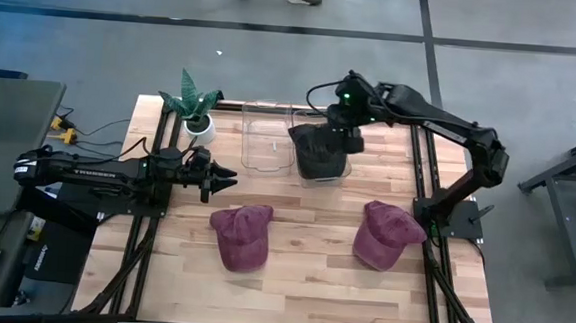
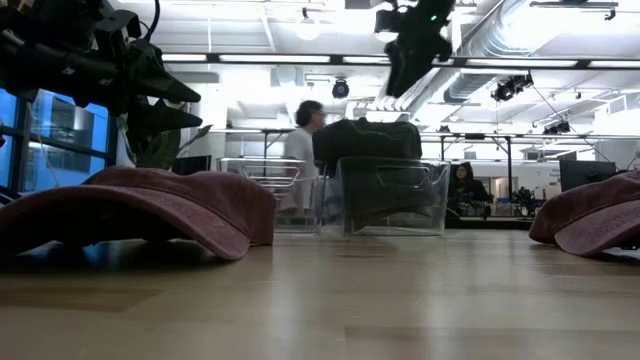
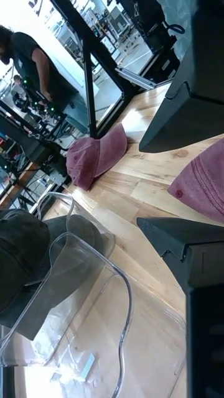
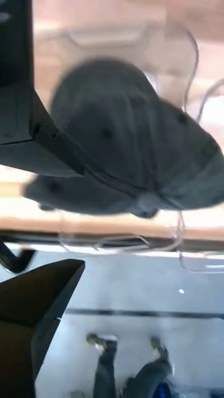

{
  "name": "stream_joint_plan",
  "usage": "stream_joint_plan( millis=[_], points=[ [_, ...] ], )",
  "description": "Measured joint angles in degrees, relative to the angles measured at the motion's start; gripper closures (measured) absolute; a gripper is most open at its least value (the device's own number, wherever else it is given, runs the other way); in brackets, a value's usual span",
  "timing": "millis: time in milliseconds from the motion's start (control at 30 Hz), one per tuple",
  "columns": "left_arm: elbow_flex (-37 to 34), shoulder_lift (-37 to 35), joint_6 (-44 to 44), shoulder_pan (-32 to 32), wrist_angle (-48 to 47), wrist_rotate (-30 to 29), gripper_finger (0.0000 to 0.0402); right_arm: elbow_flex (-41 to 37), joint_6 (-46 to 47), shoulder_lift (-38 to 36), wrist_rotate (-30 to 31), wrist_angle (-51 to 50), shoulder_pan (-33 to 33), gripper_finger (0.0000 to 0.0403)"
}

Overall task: Pick & Place hat
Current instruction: Put the right dark red cap into the left transparent bin

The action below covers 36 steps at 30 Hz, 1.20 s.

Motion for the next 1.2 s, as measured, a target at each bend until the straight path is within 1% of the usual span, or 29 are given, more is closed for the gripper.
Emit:
stream_joint_plan(
  millis=[133, 433, 633, 833, 1033, 1100, 1200],
  points=[
    [0.0, -0.02, 0.01, 0.0, -0.01, 0.0, 0.0229, 0.0, 3.02, -2.38, -1.53, -5.82, 1.11, 0.0178],
    [0.0, -0.01, 0.01, 0.0, -0.01, 0.0, 0.0229, 0.0, 8.42, -6.77, -2.43, -14.52, 5.02, 0.0178],
    [0.0, 0.0, 0.0, 0.01, 0.0, 0.0, 0.0229, 0.0, 13.94, -8.74, -8.27, -20.35, 10.01, 0.0178],
    [0.0, -0.02, 0.0, -0.01, 0.0, 0.0, 0.0229, 0.0, 19.69, -8.86, -12.05, -22.24, 15.11, 0.0178],
    [0.0, -0.01, 0.0, 0.0, 0.0, 0.0, 0.0229, -0.03, 28.87, -8.86, -12.09, -25.36, 19.13, 0.0179],
    [0.0, -0.02, -0.01, -0.01, 0.0, 0.0, 0.0229, -1.28, 33.06, -9.09, -12.13, -25.66, 20.44, 0.0179],
    [0.0, -0.02, 0.01, -0.01, 0.0, 0.0, 0.0229, -6.78, 38.99, -11.14, -12.9, -23.11, 22.36, 0.0178]
  ],
)
